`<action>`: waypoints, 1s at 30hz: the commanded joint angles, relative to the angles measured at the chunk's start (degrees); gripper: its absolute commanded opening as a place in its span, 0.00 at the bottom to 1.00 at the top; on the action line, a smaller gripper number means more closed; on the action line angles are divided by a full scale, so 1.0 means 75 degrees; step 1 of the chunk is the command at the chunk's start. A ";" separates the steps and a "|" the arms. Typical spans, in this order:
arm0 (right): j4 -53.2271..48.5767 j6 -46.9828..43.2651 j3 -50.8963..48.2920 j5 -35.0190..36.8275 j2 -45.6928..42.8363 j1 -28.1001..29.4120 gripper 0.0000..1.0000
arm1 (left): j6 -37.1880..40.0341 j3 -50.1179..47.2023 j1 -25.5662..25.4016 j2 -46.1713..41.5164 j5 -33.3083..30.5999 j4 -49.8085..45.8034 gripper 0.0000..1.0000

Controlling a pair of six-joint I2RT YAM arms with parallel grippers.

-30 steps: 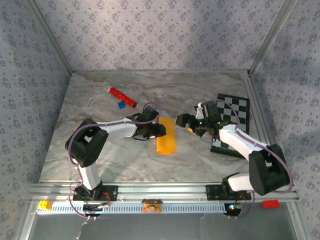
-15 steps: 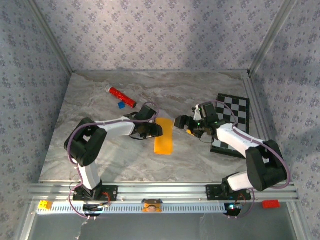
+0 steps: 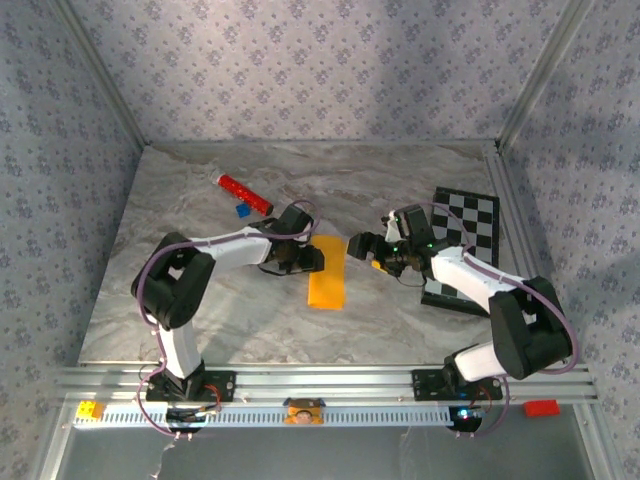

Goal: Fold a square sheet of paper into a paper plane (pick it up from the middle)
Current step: First fold the square sheet of paper in half at the center of the table.

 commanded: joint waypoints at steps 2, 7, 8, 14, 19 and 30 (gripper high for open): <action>0.0012 -0.0120 0.0172 -0.0041 0.0069 0.0064 0.94 | 0.0293 0.0255 0.0011 0.0215 -0.0033 -0.0443 0.44; 0.0088 -0.0070 0.0072 -0.0044 0.0080 0.0076 0.93 | 0.0486 0.0374 0.0016 0.0274 -0.0029 -0.0632 0.44; 0.0094 -0.0075 0.0059 -0.0040 0.0077 0.0076 0.93 | 0.0523 0.0397 0.0006 0.0274 -0.0056 -0.0669 0.44; 0.0105 -0.0086 0.0027 -0.0034 0.0070 0.0076 0.93 | 0.0671 0.0498 -0.0004 0.0386 -0.0175 -0.0858 0.44; 0.0113 -0.0100 0.0029 -0.0035 0.0088 0.0087 0.93 | 0.0717 0.0596 -0.0031 0.0520 -0.0254 -0.0964 0.44; 0.0175 -0.0089 -0.0077 -0.0016 0.0142 0.0086 0.89 | 0.0928 0.0906 -0.0148 0.0836 -0.0378 -0.1143 0.45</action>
